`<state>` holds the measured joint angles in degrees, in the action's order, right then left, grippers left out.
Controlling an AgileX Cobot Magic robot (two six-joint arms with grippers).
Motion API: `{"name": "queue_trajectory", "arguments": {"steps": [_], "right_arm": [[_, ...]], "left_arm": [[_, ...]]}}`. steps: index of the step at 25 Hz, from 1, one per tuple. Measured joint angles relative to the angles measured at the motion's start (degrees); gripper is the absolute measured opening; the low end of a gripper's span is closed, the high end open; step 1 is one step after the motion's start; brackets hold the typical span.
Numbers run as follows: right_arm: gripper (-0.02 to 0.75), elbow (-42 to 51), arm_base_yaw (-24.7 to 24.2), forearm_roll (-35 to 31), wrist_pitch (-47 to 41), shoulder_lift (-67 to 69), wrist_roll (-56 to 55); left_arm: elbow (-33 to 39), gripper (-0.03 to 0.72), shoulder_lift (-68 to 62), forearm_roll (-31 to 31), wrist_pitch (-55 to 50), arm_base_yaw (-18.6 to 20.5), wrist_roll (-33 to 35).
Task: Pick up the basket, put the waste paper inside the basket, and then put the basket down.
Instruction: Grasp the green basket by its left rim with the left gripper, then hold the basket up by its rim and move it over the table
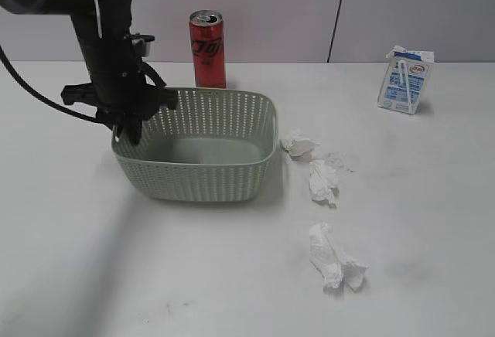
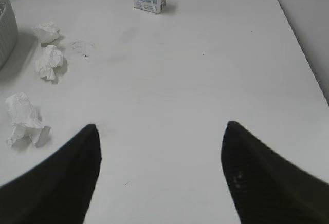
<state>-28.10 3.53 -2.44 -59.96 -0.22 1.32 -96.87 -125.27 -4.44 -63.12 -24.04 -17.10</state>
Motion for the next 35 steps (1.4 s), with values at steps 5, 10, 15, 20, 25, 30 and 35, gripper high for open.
{"name": "queue_trajectory", "arguments": {"steps": [5, 10, 15, 20, 25, 30, 35], "right_arm": [[0.554, 0.0, 0.0, 0.0, 0.0, 0.0, 0.0], [0.554, 0.0, 0.0, 0.0, 0.0, 0.0, 0.0], [0.554, 0.0, 0.0, 0.0, 0.0, 0.0, -0.1], [0.554, 0.0, 0.0, 0.1, 0.1, 0.0, -0.1], [0.554, -0.8, 0.0, -1.8, 0.7, 2.7, 0.8], [0.554, -4.2, 0.0, -11.4, 2.7, 20.7, 8.2], [0.52, -10.8, 0.0, -23.5, 3.3, 45.3, 17.6]], "left_arm": [[0.0, 0.017, 0.3, -0.6, 0.0, 0.0, -0.8], [0.0, 0.0, 3.0, -0.3, -1.7, 0.1, -1.0], [1.7, 0.0, 9.7, 0.9, -2.6, 0.3, -1.1], [12.8, 0.0, 16.9, -2.4, 2.7, 0.4, -1.1], [28.0, 0.0, 25.1, -4.8, 11.5, 0.0, -1.1], [34.0, 0.0, 28.3, -4.6, 12.8, 0.0, -0.1], [34.1, 0.0, 28.3, -4.6, 14.3, 0.0, 0.8]]}}
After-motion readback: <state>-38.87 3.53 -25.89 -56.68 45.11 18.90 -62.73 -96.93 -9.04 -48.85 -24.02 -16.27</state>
